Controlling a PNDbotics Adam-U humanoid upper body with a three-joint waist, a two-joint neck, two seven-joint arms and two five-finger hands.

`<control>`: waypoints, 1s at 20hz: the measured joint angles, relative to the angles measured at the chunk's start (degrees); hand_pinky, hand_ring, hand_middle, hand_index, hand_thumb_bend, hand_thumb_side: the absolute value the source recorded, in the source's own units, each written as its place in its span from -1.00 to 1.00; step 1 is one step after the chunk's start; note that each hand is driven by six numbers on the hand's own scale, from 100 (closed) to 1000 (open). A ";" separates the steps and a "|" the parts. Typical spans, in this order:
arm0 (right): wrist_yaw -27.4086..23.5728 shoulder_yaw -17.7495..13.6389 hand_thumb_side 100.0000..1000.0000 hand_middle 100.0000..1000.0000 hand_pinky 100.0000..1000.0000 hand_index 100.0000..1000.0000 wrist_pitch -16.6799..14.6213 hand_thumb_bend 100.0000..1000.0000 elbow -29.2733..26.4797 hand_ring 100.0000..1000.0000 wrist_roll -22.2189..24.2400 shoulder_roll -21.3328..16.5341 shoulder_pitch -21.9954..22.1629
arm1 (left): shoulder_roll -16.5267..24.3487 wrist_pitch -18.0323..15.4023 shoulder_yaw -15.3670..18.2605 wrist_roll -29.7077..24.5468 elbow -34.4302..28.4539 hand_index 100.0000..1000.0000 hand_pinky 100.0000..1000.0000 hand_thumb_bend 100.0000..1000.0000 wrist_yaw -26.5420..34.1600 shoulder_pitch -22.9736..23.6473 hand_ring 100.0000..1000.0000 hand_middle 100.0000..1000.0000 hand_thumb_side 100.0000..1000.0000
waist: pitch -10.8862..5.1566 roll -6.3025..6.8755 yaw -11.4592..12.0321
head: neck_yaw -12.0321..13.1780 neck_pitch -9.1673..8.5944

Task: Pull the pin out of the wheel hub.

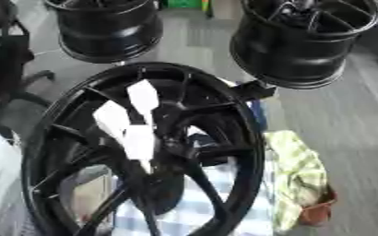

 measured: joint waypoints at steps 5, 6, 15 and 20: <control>0.00 0.23 -0.46 0.05 0.49 0.39 0.06 -0.54 0.00 0.10 0.11 0.00 0.00 | 0.76 0.90 -5.00 -1.81 0.00 0.72 0.62 -0.51 -1.50 -5.24 0.56 0.40 0.12 | -0.12 0.06 -0.09 | 0.12 0.00; 0.00 0.24 -0.45 0.05 0.49 0.39 0.10 -0.54 0.00 0.10 0.16 0.00 -0.01 | 0.75 1.31 -6.14 -2.26 0.00 0.73 0.62 -0.49 -1.76 -6.34 0.56 0.40 0.12 | -0.17 0.11 -0.09 | 0.18 0.00; 0.00 0.41 -0.44 0.05 0.49 0.39 0.15 -0.56 0.09 0.10 0.43 0.00 -0.01 | -2.94 9.94 -16.18 -6.61 0.00 0.74 0.62 -0.43 -3.91 -17.65 0.57 0.41 0.04 | -0.56 0.34 0.07 | 0.51 0.00; -0.04 0.57 -0.44 0.05 0.49 0.39 0.10 -0.56 0.37 0.10 0.48 0.11 0.00 | -6.48 15.20 -19.72 -7.29 0.00 0.72 0.61 -0.49 -5.03 -22.75 0.56 0.39 -0.01 | -0.56 0.35 0.17 | 0.53 0.00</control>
